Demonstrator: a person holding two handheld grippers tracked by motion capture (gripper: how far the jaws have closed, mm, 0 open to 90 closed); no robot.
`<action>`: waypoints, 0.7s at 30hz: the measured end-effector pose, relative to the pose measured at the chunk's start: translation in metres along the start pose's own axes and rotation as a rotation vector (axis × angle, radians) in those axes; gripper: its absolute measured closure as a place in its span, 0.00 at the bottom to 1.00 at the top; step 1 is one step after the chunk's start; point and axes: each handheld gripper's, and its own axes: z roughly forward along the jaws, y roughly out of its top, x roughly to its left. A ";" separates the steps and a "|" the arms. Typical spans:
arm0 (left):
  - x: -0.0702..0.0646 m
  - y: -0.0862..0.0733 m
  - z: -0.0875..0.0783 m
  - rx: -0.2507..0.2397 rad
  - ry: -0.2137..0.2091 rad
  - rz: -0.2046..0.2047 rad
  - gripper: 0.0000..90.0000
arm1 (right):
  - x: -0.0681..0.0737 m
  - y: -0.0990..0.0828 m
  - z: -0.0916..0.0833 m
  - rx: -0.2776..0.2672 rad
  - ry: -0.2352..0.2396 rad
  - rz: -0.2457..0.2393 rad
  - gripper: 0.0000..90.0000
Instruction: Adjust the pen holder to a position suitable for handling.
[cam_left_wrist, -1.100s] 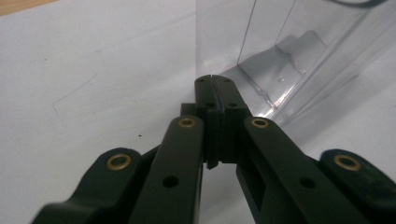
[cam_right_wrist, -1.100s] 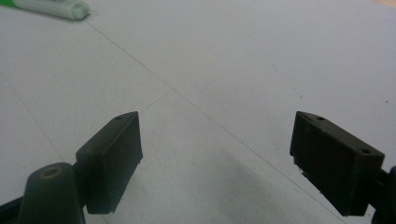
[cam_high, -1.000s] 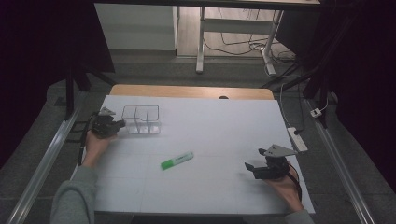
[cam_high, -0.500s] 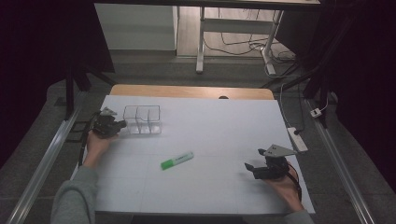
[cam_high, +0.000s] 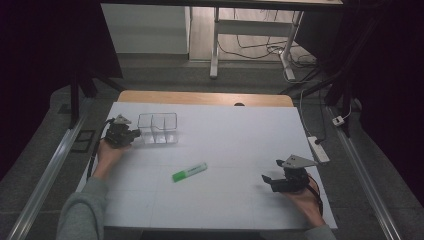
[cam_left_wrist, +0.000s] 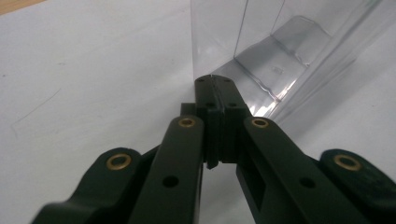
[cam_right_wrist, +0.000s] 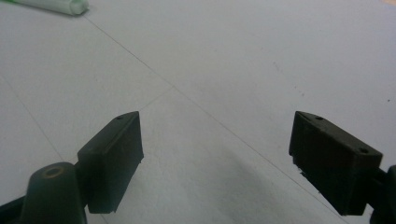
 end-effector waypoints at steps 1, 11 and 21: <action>-0.001 0.000 0.000 0.000 -0.002 0.002 0.99 | 0.000 0.000 0.000 0.002 0.001 0.000 0.19; -0.010 0.008 0.008 0.003 -0.017 0.029 0.99 | 0.000 0.000 0.000 0.006 0.001 -0.001 0.19; -0.016 0.014 0.017 0.006 -0.028 0.038 0.99 | -0.001 0.000 0.001 0.006 0.002 0.004 0.19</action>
